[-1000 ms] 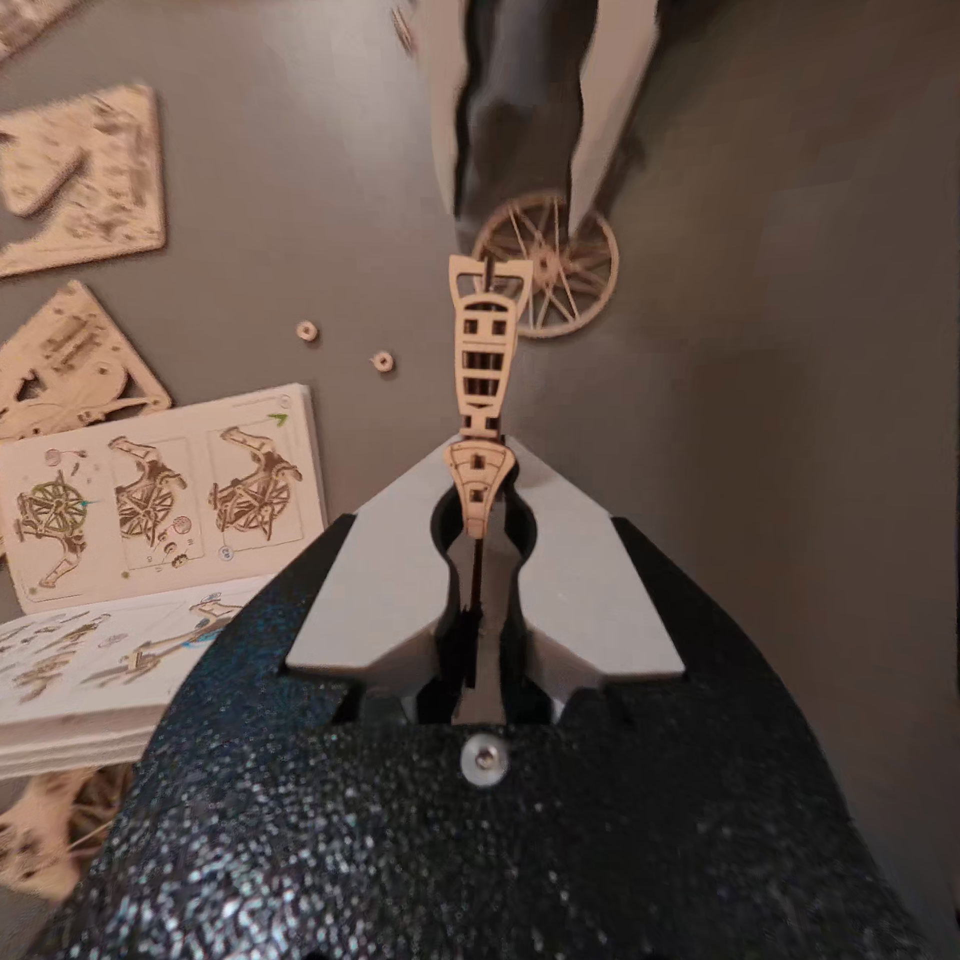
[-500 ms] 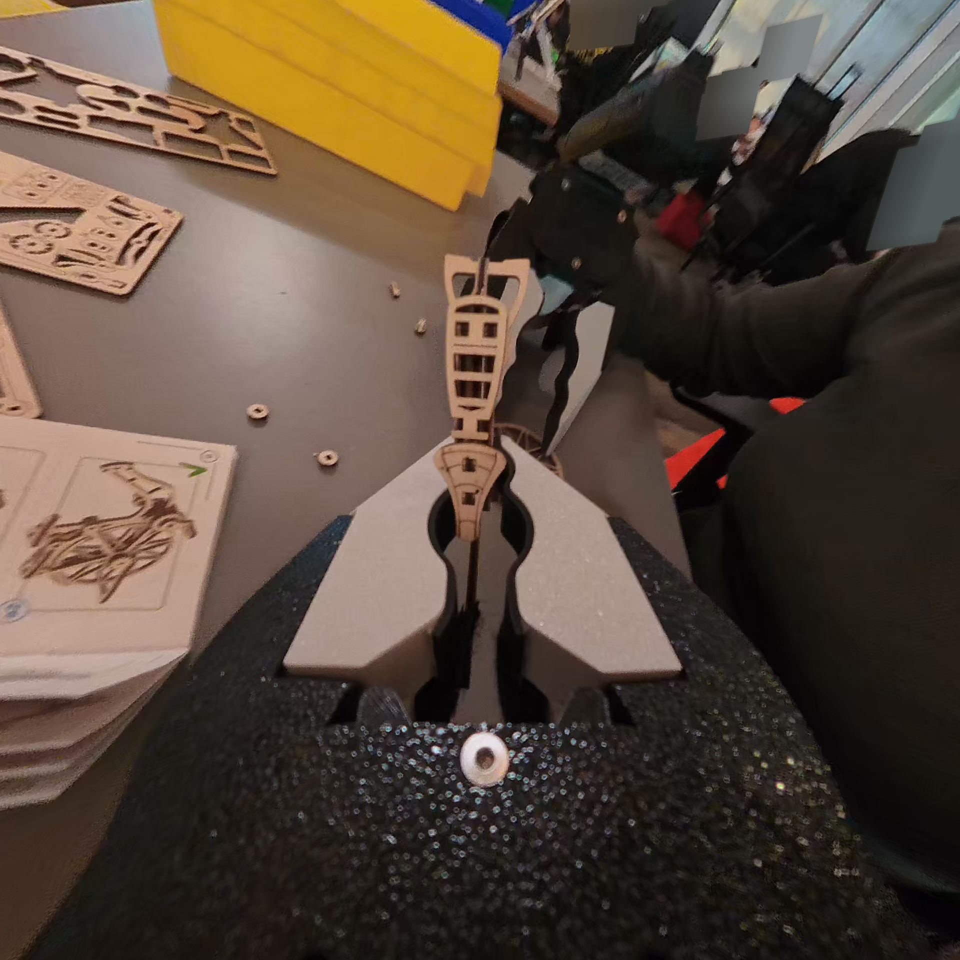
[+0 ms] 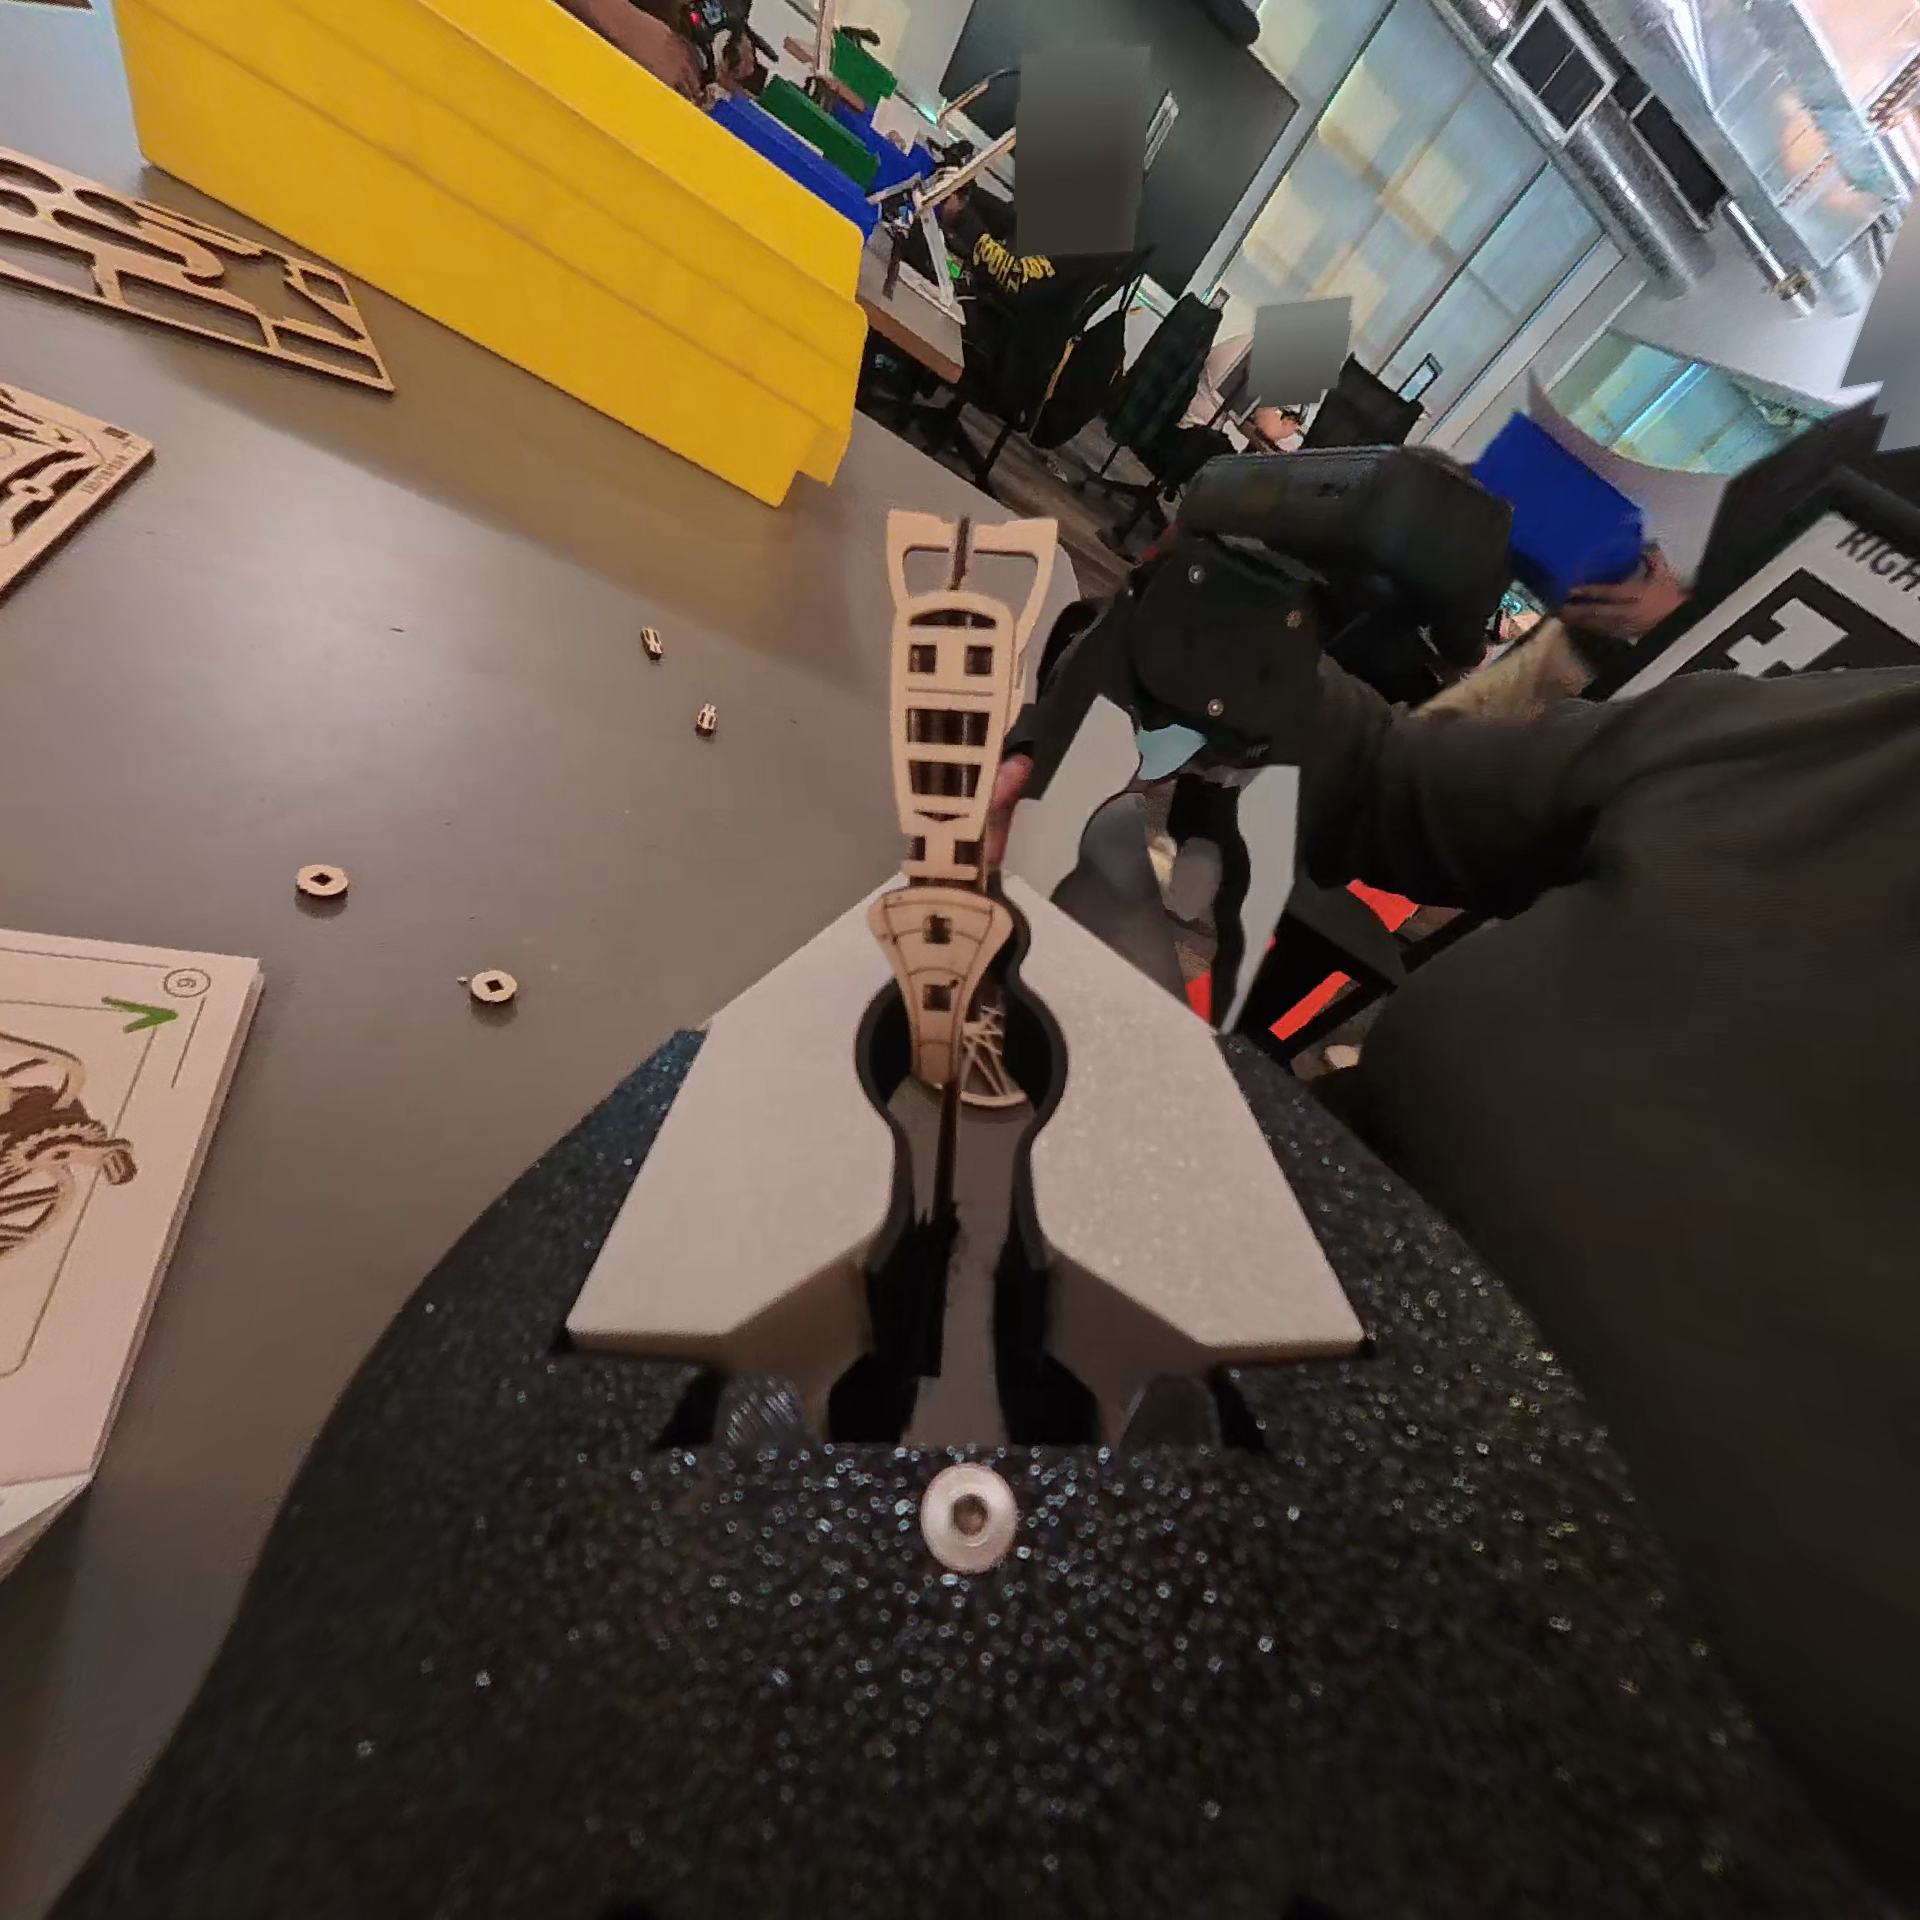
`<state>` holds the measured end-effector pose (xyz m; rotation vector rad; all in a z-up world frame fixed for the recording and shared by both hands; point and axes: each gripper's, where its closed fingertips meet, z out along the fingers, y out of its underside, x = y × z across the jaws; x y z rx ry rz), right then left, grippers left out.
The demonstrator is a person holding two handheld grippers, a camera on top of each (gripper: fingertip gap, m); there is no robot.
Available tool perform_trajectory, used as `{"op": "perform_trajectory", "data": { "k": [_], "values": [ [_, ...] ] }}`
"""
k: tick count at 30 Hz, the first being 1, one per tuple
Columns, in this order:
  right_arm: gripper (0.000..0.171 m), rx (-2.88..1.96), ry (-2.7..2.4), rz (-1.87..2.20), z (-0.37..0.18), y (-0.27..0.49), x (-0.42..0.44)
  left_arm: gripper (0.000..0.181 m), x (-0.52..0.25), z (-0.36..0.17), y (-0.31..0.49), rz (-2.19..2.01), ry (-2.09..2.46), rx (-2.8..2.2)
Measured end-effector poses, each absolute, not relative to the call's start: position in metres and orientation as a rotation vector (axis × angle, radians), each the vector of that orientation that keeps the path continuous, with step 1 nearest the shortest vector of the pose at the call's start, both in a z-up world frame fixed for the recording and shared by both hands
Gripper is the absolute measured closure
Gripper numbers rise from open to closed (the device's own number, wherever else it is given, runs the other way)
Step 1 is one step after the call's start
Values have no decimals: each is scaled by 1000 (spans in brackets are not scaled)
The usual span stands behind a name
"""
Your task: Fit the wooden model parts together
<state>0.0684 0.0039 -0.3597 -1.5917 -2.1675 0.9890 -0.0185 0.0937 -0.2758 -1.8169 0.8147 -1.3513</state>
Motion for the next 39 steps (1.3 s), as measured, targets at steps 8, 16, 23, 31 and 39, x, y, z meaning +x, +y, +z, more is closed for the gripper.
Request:
{"op": "perform_trajectory", "data": {
  "k": [8, 16, 23, 31, 39],
  "values": [
    [88, -1418, -2145, 765, -355, -22, 67, 174, -10, -272, 84, -1367, 862, -1790],
    [80, -1419, -2223, 369, -380, -37, 74, 174, -4, -277, 80, -1366, 890, -1806],
    [93, -1169, -2105, 152, -372, -36, 65, 174, -4, -274, 78, -1359, 900, -1788],
    [145, -981, -2091, -82, -375, -42, 68, 174, -1, -280, 77, -1344, 915, -1819],
    [168, -995, -1965, -20, -345, -43, 80, 174, 1, -292, 80, -1323, 915, -1867]
  ]
}}
